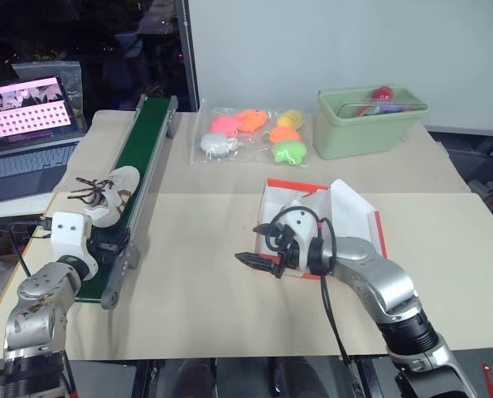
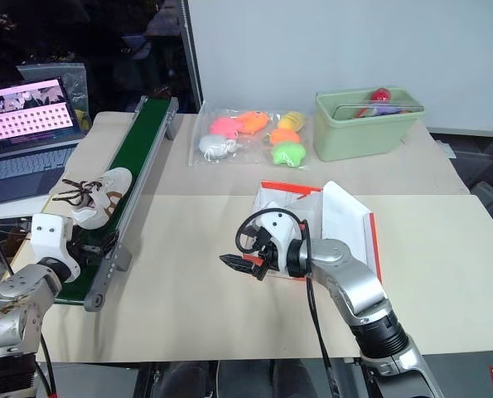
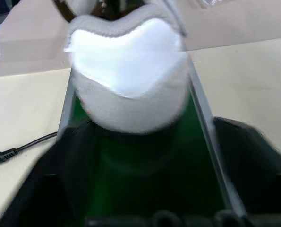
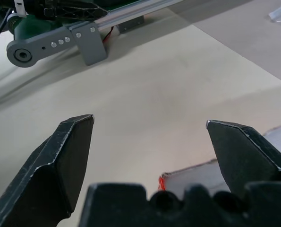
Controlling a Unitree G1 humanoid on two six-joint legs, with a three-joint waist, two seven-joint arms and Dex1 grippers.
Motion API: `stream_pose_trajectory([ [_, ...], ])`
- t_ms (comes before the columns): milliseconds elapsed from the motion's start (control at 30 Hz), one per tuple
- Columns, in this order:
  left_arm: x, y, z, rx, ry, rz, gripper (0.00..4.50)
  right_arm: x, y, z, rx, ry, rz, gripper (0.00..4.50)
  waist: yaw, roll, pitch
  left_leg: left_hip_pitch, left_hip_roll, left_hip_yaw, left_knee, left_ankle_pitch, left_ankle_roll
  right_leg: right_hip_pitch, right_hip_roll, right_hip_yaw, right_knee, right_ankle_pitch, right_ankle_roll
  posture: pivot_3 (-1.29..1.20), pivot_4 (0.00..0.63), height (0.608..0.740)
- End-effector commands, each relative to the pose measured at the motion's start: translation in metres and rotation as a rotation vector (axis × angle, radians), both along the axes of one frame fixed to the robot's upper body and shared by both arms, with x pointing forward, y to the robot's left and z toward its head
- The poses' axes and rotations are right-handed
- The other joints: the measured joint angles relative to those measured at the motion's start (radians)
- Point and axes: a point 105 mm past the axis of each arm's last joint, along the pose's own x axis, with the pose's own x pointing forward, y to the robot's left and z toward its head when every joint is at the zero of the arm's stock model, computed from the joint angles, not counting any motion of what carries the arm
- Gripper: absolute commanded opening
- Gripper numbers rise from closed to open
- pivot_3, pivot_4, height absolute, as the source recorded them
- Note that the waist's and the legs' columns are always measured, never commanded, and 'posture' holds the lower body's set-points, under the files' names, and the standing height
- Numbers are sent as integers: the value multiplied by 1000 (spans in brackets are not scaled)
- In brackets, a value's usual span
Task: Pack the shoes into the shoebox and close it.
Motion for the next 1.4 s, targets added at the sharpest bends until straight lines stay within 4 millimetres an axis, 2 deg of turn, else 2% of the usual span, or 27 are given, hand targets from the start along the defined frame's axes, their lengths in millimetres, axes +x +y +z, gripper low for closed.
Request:
stream_pose_trajectory([
  [33, 8, -6, 12, 23, -45, -37, 2540, 0, 0, 17, 31, -70, -1, 4500, 3, 0, 0, 0, 0, 0, 0, 0, 0, 0, 0, 0, 0, 0, 0, 0, 150, 729],
  [67, 8, -5, 12, 29, -44, -35, 2292, 1, 0, 18, 33, -70, -3, 4500, 4, 0, 0, 0, 0, 0, 0, 0, 0, 0, 0, 0, 0, 0, 0, 0, 150, 729],
  [233, 13, 0, 18, 51, -82, -9, 2292, 4, 1, 19, 49, -70, -20, 4500, 7, 0, 0, 0, 0, 0, 0, 0, 0, 0, 0, 0, 0, 0, 0, 0, 150, 729],
  [333, 19, 2, 37, 57, -184, 46, 2292, 15, -1, 25, 99, -61, -82, 4500, 9, 0, 0, 0, 0, 0, 0, 0, 0, 0, 1, 0, 0, 0, 0, 0, 150, 729],
  [433, 24, -8, 56, 101, -278, 48, 2292, 32, -4, 34, 193, -20, -175, 4500, 10, -1, 0, -1, 0, 0, 0, 0, 0, 0, 0, 0, 0, 0, 0, 0, 150, 729],
  [533, 27, -31, 59, 115, -308, -1, 2292, 55, -6, 45, 361, 87, -298, 4500, 9, -1, 0, -1, 0, 0, 0, 0, 0, -1, 0, 0, 0, 0, 0, 0, 150, 729],
  [633, 28, -49, 58, 116, -316, -37, 2292, 63, 0, 48, 464, 205, -332, 4500, 9, -1, 0, -1, 0, 0, 0, 0, 0, -1, 0, 0, 0, 0, 0, 0, 150, 729],
  [700, 28, -91, 56, 75, -324, -172, 2292, 65, 15, 56, 622, 386, -297, 4500, 7, -1, 0, -2, 1, 0, 0, 0, 0, -2, 0, 0, 1, 1, 0, 0, 150, 729],
  [767, 20, -136, 58, 28, -330, -328, 2292, 61, 34, 61, 701, 525, -220, 4500, 7, -1, 0, -2, 1, 0, 0, 0, 0, -2, 0, 0, 1, 1, 0, 0, 150, 729],
  [833, 12, -162, 61, -13, -335, -421, 2292, 61, 43, 61, 714, 593, -198, 4500, 10, 0, 0, -3, 1, 0, 0, 0, 0, -2, 0, 0, 2, 1, 0, 0, 150, 729],
  [933, -1, -190, 65, -66, -324, -537, 2292, 64, 48, 60, 743, 660, -193, 4500, 6, 0, 0, -3, 0, 0, 0, 0, 0, -2, -1, -1, 2, 1, 0, 0, 150, 729],
  [1100, -13, -205, 67, -112, -282, -632, 2292, 74, 44, 69, 864, 713, -201, 4500, -18, 0, 0, -2, 1, 0, 0, 0, 0, -2, 1, 0, 1, 1, 0, 0, 150, 729],
  [1400, -11, -203, 71, -101, -270, -641, 2292, 73, 47, 85, 943, 716, -168, 4500, -20, 0, 0, -3, 1, 0, 0, 0, 0, -2, 1, 0, 0, 1, 0, 0, 150, 729],
])
